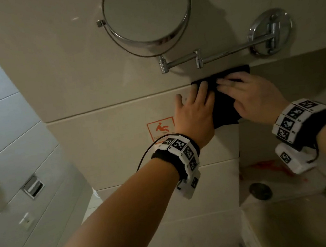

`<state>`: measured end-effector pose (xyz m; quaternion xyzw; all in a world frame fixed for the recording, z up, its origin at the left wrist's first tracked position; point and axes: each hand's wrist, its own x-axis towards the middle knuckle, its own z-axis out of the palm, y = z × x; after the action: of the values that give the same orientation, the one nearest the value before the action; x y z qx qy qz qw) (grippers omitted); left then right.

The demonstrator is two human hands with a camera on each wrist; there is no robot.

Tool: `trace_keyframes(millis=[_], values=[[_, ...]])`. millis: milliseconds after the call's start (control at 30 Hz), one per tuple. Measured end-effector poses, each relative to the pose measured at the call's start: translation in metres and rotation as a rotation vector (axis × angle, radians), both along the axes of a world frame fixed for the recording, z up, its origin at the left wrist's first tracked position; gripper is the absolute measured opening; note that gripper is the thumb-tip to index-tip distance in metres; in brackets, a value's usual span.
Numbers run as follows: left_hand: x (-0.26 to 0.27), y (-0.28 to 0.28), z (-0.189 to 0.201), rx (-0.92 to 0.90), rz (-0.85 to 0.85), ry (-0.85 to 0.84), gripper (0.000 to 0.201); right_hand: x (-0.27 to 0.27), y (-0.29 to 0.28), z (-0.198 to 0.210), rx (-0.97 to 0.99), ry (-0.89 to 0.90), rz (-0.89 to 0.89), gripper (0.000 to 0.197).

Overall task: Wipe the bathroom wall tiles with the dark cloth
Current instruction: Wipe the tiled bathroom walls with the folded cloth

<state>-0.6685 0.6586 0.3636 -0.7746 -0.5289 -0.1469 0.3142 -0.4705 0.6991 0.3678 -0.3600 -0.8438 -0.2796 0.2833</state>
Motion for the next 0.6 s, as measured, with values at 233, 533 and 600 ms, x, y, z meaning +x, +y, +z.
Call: trace_keyframes(millis=[233, 533, 600], values=[[-0.010, -0.001, 0.005, 0.028, -0.018, 0.061, 0.071, -0.011, 0.000, -0.007, 0.065, 0.078, -0.013, 0.049], [-0.042, -0.005, 0.002, 0.049, -0.026, 0.048, 0.069, -0.045, -0.008, -0.009, 0.041, 0.104, -0.046, 0.051], [-0.054, -0.006, 0.001, 0.057, -0.019, 0.051, 0.067, -0.057, -0.009, -0.009, 0.047, 0.103, -0.032, 0.050]])
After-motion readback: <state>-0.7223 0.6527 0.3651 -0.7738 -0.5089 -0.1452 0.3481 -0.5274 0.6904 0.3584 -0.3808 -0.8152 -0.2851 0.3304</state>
